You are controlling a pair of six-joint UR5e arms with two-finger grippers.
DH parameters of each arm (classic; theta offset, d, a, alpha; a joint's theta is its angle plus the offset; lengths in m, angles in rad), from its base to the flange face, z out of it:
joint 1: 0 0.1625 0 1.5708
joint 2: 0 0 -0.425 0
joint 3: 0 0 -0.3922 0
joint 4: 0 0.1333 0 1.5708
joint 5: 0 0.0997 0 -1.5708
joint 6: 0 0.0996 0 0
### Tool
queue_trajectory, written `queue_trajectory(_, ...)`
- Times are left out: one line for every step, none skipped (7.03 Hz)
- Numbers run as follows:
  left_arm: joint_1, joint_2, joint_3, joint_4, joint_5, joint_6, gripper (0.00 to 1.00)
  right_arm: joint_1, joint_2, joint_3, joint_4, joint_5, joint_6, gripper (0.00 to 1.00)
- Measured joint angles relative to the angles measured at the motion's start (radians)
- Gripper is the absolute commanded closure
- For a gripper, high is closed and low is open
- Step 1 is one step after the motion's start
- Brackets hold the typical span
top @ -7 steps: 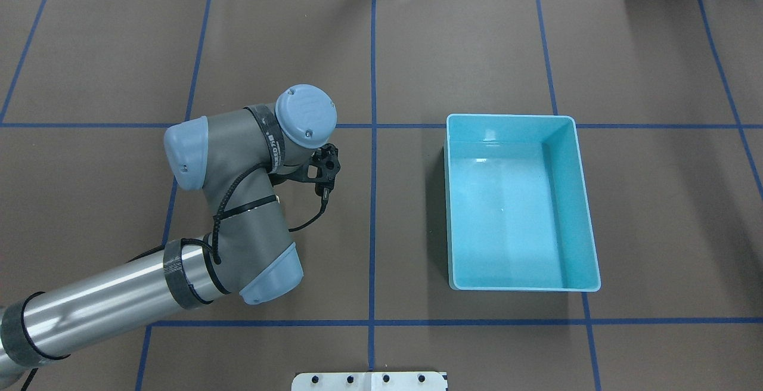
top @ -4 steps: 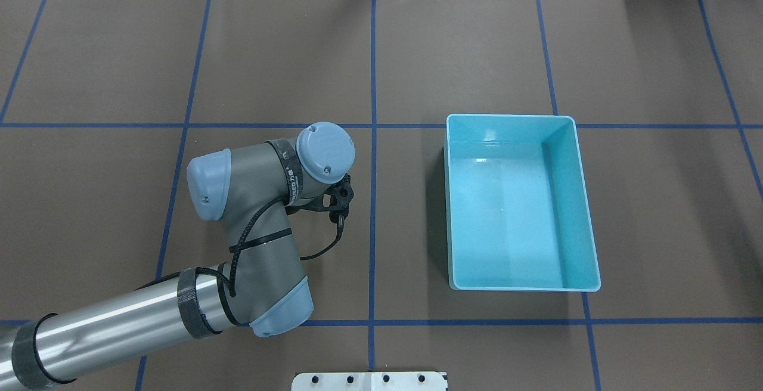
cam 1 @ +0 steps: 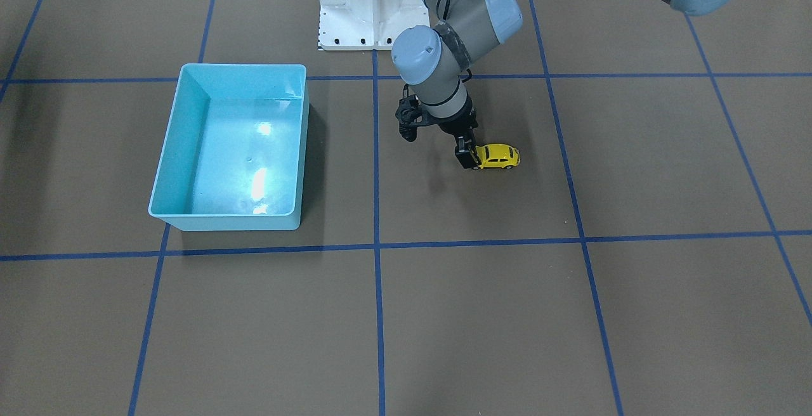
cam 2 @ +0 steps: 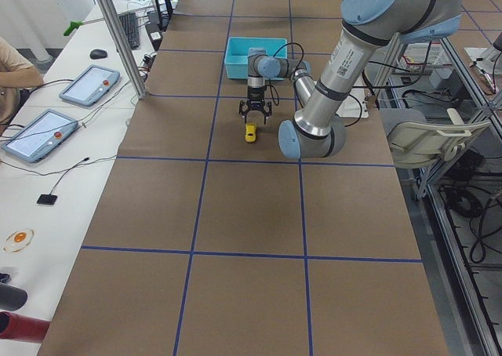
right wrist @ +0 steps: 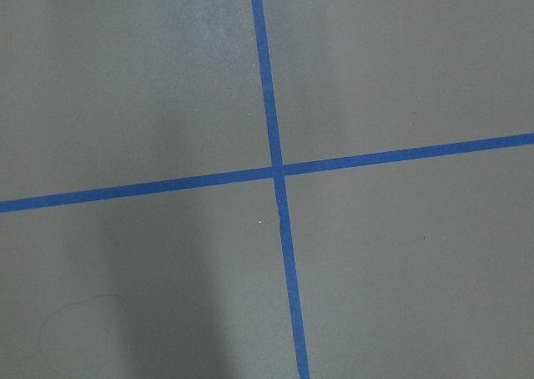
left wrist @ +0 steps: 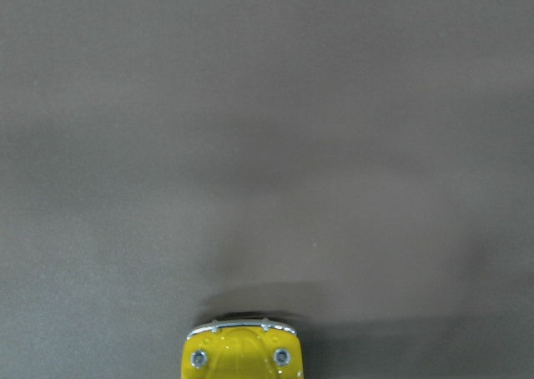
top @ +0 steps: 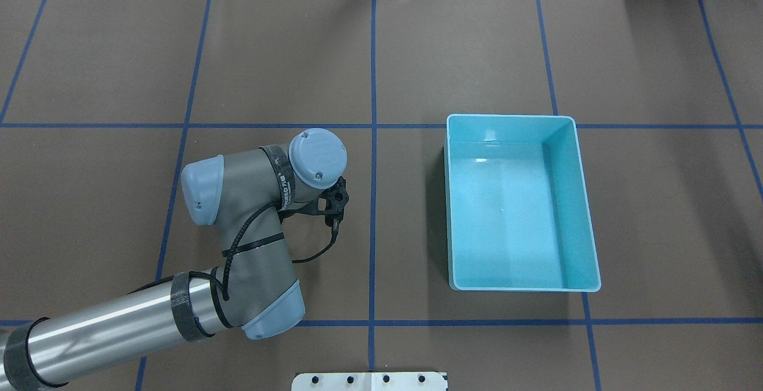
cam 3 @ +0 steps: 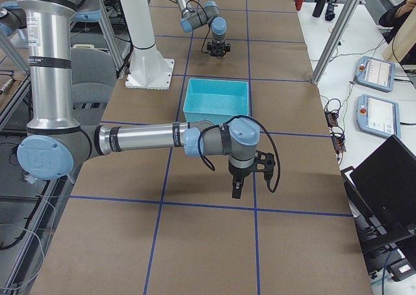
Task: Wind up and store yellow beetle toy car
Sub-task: 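Grasp the yellow car with the left gripper and press it down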
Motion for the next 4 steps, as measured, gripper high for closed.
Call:
queue_trajectory(-0.001,0.003,0.0,-0.013,0.002,0.0,0.18,0.0,0.0,0.0,0.0,0.0,0.0,0.0)
queue_trajectory(-0.003,0.007,0.0,-0.029,0.004,0.0,0.18,0.0,0.0,0.0,0.0,0.001,0.0,0.0)
queue_trajectory(-0.006,0.008,0.001,-0.041,0.005,0.0,0.18,0.0,0.0,-0.001,0.0,0.001,0.0,0.0)
queue_trajectory(-0.01,0.009,0.003,-0.047,0.005,0.0,0.18,0.0,0.0,-0.002,-0.001,0.001,0.0,0.0)
